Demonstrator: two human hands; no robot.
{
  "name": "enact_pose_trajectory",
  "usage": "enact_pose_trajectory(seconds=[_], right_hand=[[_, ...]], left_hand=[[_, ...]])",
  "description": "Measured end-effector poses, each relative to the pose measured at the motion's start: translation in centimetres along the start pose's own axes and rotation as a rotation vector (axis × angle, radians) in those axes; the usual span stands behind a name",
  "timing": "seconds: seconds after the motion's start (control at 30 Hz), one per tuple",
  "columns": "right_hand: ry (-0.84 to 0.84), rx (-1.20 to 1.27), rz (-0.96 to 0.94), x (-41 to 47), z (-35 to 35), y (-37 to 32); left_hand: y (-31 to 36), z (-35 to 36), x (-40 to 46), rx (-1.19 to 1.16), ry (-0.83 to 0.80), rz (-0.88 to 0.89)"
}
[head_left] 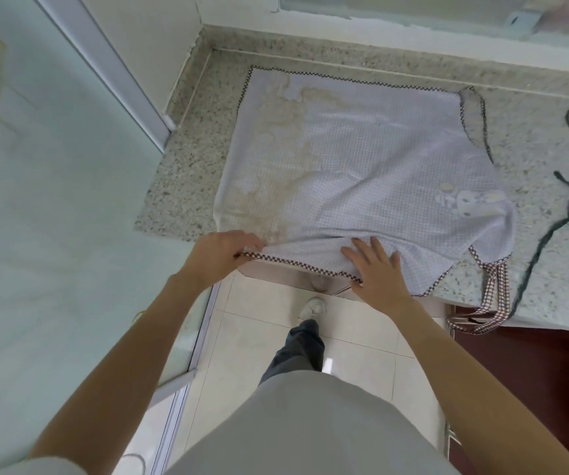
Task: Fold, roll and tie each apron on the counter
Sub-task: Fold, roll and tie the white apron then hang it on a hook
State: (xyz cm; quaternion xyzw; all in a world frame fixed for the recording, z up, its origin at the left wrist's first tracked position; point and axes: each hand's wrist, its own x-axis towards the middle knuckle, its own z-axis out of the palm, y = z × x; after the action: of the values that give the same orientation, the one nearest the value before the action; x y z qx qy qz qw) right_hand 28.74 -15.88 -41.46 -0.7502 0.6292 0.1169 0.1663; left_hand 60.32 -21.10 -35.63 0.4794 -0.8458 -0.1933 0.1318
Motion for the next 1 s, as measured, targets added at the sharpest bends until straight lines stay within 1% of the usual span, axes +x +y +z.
enact_pose_trajectory(seconds=[0.03,0.13,0.2,0.23,0.27,0.3,0.4,0.43,0.5,0.57,0.63,0.73,0.83,0.87,0.93,1.0], right_hand=[[-0.001,-0.003,-0.001,-0.2,0.0,0.0],[0.009,0.022,0.002,-1.6,0.5,0.5],[0.032,0.054,0.027,-2.9,0.9,1.2],[0.028,0.066,0.042,-3.6,1.2,1.6],[0.011,0.07,0.053,-4.1,1.5,2.0],[-0.005,0.076,0.058,-4.8,1.7,2.5],[-0.005,0.164,0.025,-6.4,1.6,3.4],[0.035,0.222,0.006,-6.8,1.5,3.6],[0.183,0.357,0.016,-7.7,0.6,4.3],[0.354,0.47,0.074,-8.4,-0.6,5.9],[0.443,0.534,0.152,-8.6,-1.8,7.9],[0.53,0.531,0.28,-8.8,-3.6,12.3],[0.519,0.534,0.428,-7.7,-5.2,17.2],[0.504,0.543,0.504,-7.1,-5.7,19.3],[0.436,0.615,0.661,-6.0,-5.9,22.0],[0.33,0.675,0.823,-4.7,-6.0,24.2]], left_hand=[[-0.3,-0.1,-0.2,0.027,-0.092,-0.014],[-1.1,0.6,-1.1,0.103,-0.432,-0.136],[-1.3,1.4,-2.1,0.123,-0.576,-0.223],[-1.0,1.6,-2.7,0.107,-0.607,-0.259],[-0.7,1.7,-3.1,0.084,-0.599,-0.283],[-0.2,1.9,-3.4,0.058,-0.558,-0.29],[1.9,2.6,-3.0,-0.015,-0.347,-0.23],[2.9,3.0,-2.4,-0.035,-0.282,-0.196],[5.0,4.2,-0.4,-0.062,-0.211,-0.124],[7.5,5.6,2.5,-0.088,-0.204,-0.061],[9.8,7.1,5.5,-0.115,-0.208,-0.001],[13.4,9.6,10.6,-0.138,-0.238,0.092],[16.5,11.8,16.7,-0.159,-0.242,0.155],[17.6,12.8,19.5,-0.17,-0.258,0.176],[19.4,14.2,24.1,-0.188,-0.31,0.2],[21.1,15.6,28.8,-0.182,-0.351,0.219]])
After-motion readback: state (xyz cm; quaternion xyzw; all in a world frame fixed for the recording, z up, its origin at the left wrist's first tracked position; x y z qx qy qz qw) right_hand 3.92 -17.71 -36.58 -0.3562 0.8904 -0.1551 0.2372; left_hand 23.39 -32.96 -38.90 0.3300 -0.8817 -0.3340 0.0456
